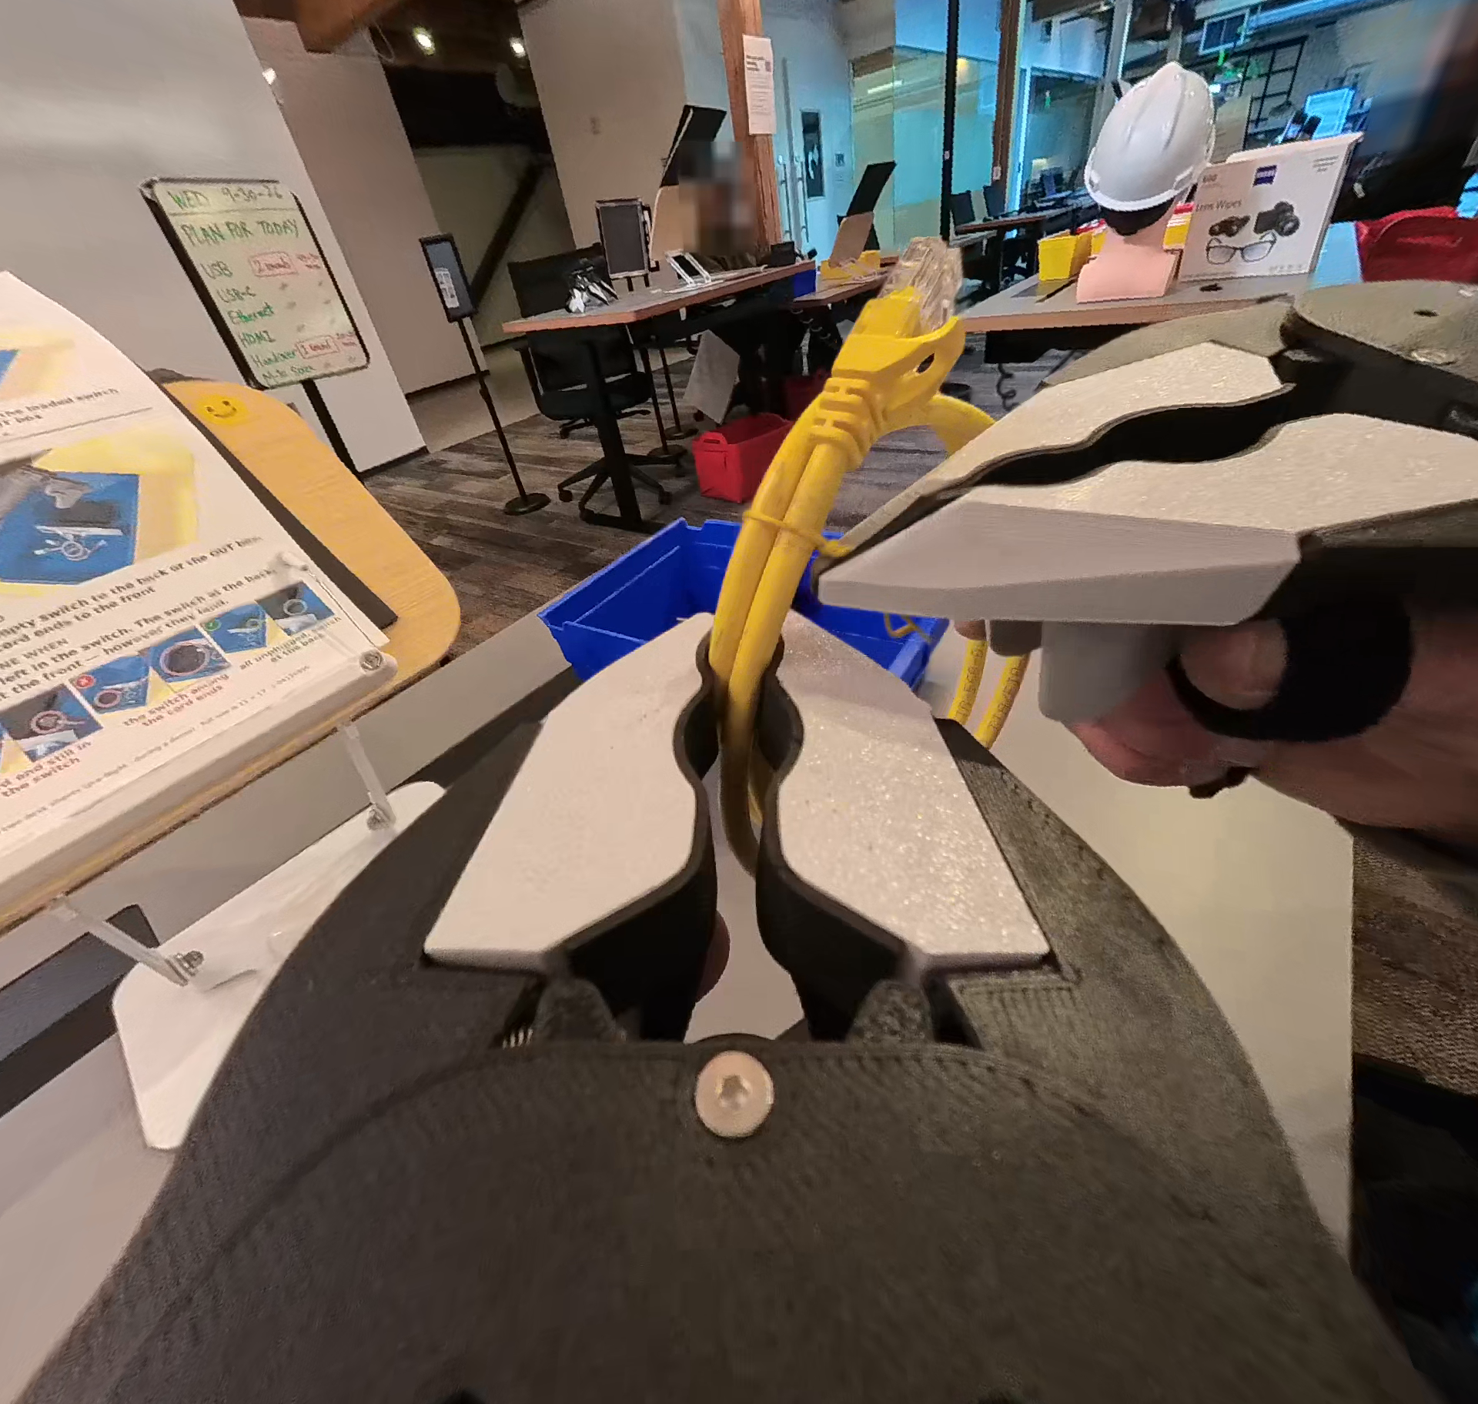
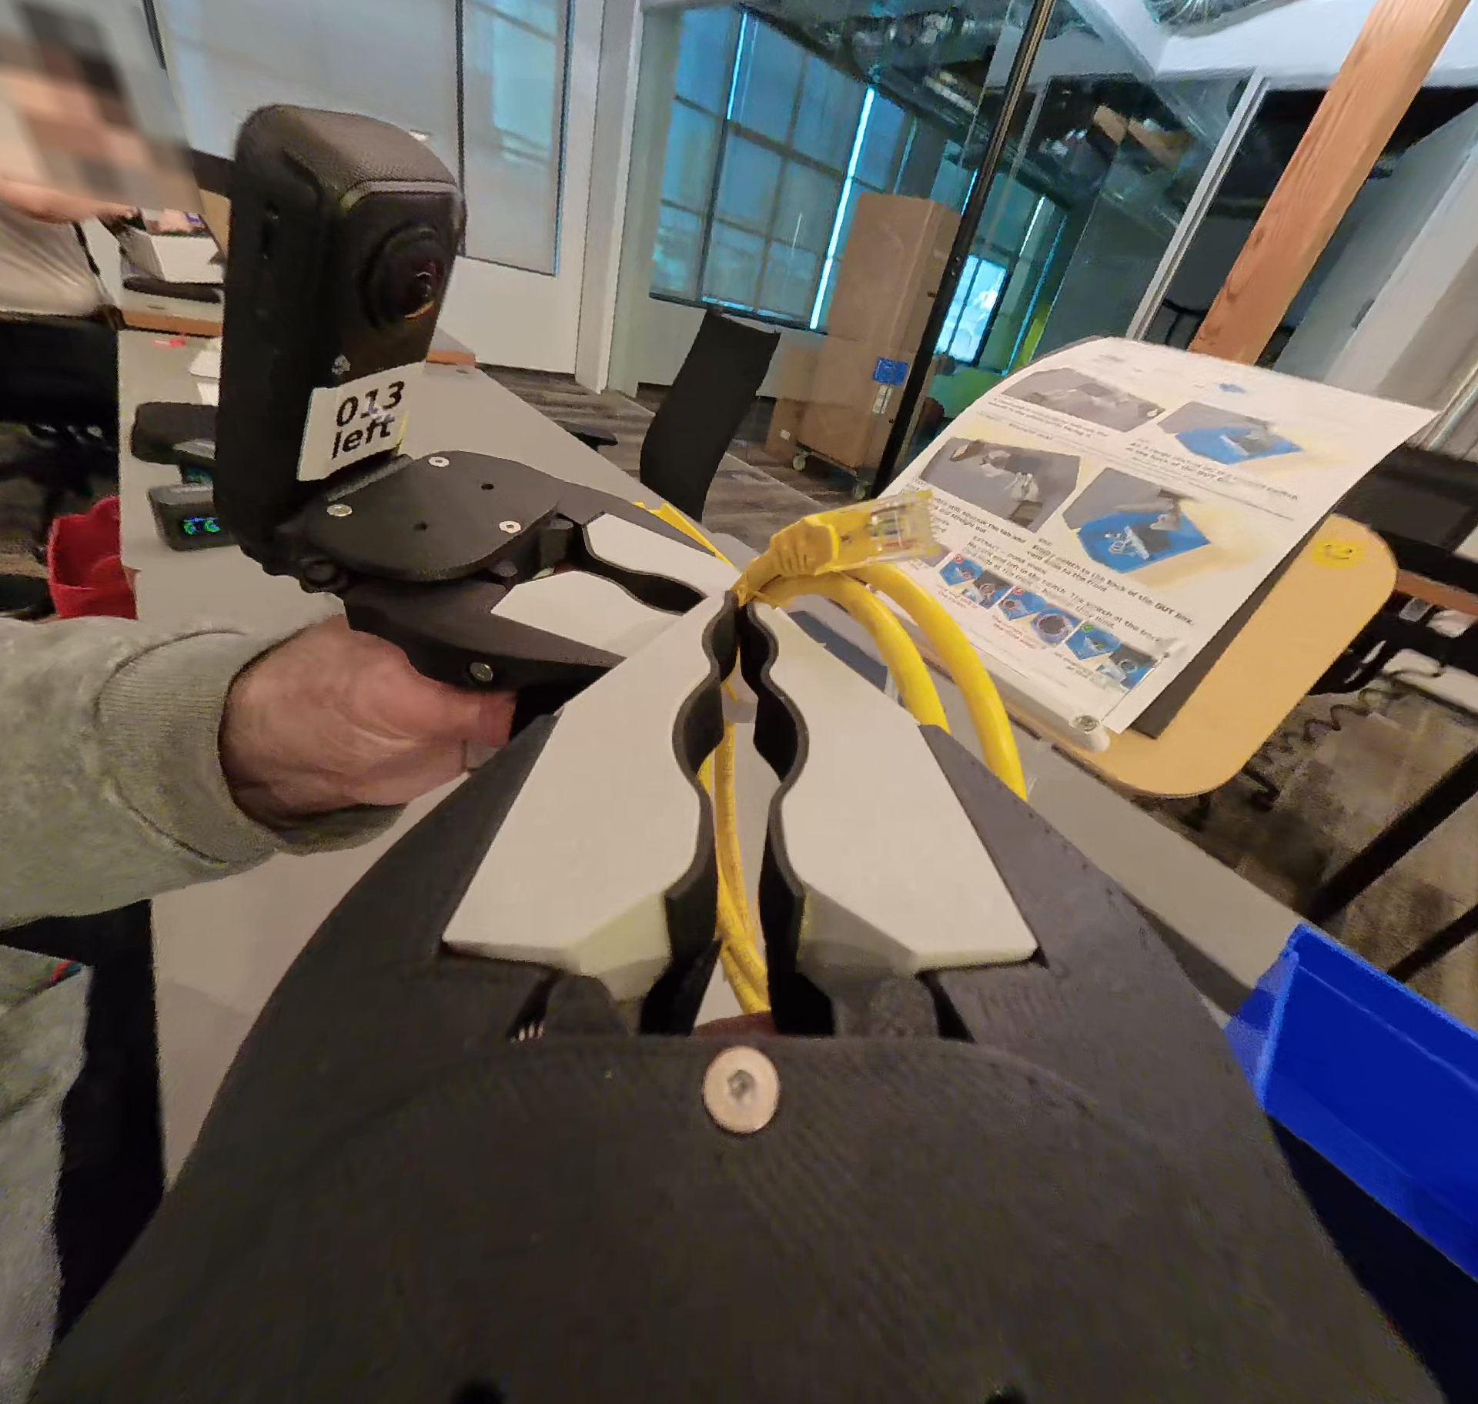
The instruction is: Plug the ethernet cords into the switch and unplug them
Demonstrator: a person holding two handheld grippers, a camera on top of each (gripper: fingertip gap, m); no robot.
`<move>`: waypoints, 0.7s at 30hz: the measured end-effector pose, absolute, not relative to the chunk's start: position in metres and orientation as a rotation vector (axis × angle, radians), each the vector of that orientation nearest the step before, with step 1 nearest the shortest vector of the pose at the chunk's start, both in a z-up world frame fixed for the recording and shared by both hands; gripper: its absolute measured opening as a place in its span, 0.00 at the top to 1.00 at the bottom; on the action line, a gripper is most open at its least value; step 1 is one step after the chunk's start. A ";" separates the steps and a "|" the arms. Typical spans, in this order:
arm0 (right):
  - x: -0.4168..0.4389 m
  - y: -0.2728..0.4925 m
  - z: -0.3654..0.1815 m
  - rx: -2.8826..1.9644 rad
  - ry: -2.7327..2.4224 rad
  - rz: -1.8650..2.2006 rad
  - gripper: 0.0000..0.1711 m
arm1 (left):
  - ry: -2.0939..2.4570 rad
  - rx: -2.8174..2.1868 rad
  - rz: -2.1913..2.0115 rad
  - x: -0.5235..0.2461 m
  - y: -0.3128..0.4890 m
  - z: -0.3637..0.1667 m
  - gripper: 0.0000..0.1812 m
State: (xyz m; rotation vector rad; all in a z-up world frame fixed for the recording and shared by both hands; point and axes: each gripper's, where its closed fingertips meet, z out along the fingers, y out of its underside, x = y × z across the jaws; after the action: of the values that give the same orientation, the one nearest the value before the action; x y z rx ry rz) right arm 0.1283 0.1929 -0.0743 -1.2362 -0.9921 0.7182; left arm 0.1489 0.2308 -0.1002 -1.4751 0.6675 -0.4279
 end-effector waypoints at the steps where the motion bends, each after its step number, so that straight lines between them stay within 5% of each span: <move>1: 0.129 0.194 -0.072 -1.215 -0.992 0.675 1.00 | 0.665 -1.484 -0.445 0.149 0.231 -0.100 0.97; 11: 0.133 0.206 -0.082 -0.628 -1.443 -0.647 1.00 | 0.639 -1.709 -0.900 0.161 0.224 -0.122 0.97; 21: 0.154 0.203 -0.119 -0.144 -1.861 -0.934 1.00 | 0.783 -1.894 -1.330 0.184 0.197 -0.161 0.97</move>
State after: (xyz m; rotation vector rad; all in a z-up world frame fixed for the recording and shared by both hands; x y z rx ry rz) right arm 0.1540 0.2026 -0.1190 -0.1441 -1.8611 -0.9345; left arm 0.1845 0.1965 -0.1608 -1.8936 0.7834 -1.3295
